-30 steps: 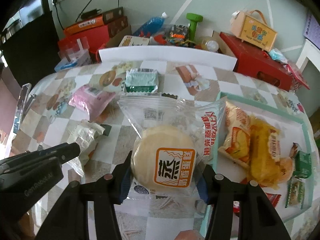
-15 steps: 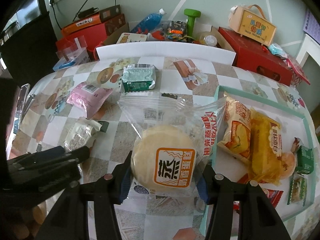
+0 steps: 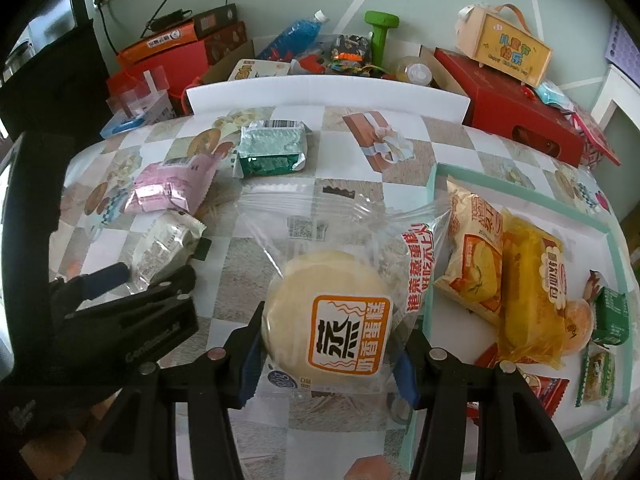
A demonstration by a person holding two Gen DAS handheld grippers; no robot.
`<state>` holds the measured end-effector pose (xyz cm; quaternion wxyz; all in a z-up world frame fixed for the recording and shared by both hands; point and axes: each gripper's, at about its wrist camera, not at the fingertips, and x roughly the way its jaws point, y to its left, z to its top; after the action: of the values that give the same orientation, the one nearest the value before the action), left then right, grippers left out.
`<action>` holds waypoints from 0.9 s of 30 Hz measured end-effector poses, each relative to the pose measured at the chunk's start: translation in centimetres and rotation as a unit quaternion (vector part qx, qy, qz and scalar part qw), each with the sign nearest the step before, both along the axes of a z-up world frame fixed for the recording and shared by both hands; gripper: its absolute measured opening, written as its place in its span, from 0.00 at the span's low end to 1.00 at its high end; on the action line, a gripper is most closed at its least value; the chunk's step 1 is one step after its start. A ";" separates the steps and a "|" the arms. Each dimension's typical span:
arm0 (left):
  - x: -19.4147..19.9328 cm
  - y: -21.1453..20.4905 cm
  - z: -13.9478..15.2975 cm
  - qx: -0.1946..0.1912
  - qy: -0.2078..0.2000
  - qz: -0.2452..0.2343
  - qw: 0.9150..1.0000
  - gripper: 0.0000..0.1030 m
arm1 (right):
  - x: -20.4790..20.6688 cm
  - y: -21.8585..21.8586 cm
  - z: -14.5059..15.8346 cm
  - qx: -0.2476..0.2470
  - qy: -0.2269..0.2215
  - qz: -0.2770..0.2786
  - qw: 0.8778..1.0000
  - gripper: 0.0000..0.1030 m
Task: Organize snacks
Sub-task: 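Lift both held bags and carry them toward the tray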
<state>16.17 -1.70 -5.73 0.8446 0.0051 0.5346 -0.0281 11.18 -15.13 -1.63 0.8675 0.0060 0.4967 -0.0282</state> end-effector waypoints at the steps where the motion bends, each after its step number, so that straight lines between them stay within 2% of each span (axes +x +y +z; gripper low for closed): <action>1: 0.1 0.0 0.0 0.001 -0.001 0.002 1.000 0.73 | 0.0 0.0 -0.1 -0.001 0.001 0.000 1.000 0.55; 7: 0.7 0.3 0.0 0.003 0.001 0.004 1.000 0.71 | 0.3 0.0 -0.5 -0.004 0.008 -0.001 1.000 0.55; 10: 0.9 0.4 0.0 0.002 0.004 0.001 1.000 0.62 | 0.4 0.0 -0.6 -0.003 0.009 -0.001 1.000 0.55; 11: 0.9 0.4 0.1 0.003 0.004 0.000 1.000 0.54 | 0.3 0.0 -0.6 -0.003 0.009 -0.001 1.000 0.55; 21: 0.1 0.2 1.0 -0.023 0.024 -0.014 0.999 0.53 | -0.2 -0.5 0.3 0.009 -0.006 -0.004 1.000 0.55; 27: -1.2 -0.4 2.7 -0.028 0.008 -0.022 0.999 0.53 | -0.8 -1.2 2.2 0.022 -0.032 -0.009 0.999 0.55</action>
<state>14.93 -2.14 -3.07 0.8391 -0.0075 0.5405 -0.0618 10.35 -16.32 0.58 0.8823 0.0305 0.4689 -0.0254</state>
